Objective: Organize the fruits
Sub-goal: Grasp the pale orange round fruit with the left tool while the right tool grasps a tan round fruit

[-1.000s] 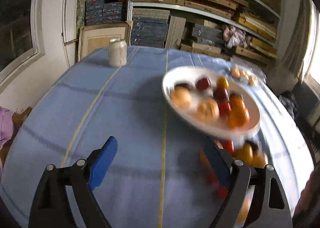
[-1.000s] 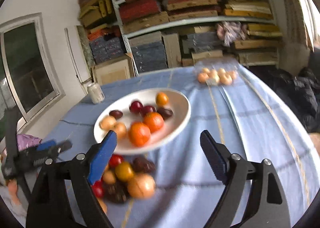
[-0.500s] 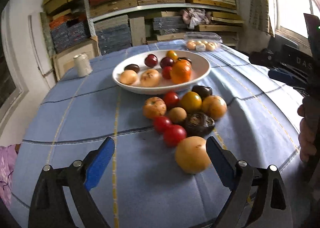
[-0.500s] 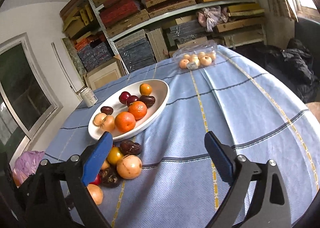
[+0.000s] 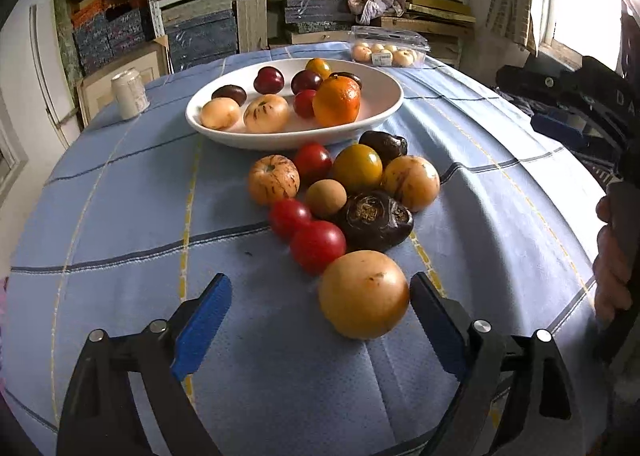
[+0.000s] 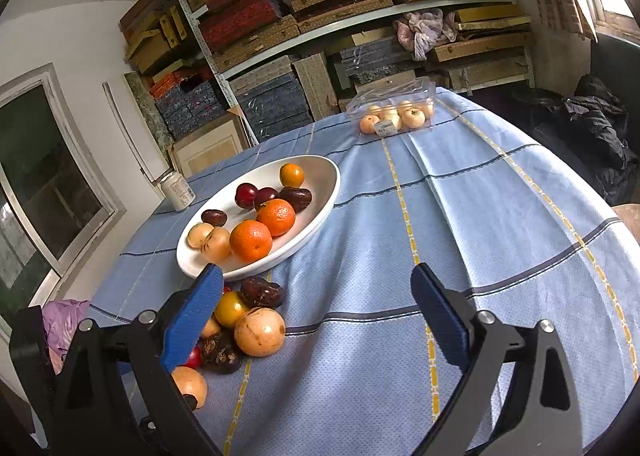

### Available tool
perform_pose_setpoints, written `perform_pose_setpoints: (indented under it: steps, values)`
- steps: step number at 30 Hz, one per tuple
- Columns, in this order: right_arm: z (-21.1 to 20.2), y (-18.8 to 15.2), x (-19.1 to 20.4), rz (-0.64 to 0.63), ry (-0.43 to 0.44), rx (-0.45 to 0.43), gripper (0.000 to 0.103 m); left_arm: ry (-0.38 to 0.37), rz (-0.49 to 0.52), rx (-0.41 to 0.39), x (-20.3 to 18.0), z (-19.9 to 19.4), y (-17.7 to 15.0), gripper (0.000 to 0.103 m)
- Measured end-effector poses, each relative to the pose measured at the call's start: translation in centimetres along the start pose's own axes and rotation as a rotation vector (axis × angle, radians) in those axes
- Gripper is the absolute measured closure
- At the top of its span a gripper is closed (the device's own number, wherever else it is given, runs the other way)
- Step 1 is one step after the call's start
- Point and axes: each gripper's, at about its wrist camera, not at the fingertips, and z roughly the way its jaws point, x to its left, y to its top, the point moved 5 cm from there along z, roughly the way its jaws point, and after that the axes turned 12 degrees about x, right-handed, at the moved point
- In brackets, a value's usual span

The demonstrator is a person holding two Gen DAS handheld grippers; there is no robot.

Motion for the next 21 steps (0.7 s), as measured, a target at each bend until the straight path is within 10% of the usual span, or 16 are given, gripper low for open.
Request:
perform_pose_setpoints:
  steps: [21]
  values:
    - [0.4,-0.1,-0.4,0.015,0.002,0.021,0.010,-0.099,-0.002,0.033,-0.2,0.4,-0.2,0.056]
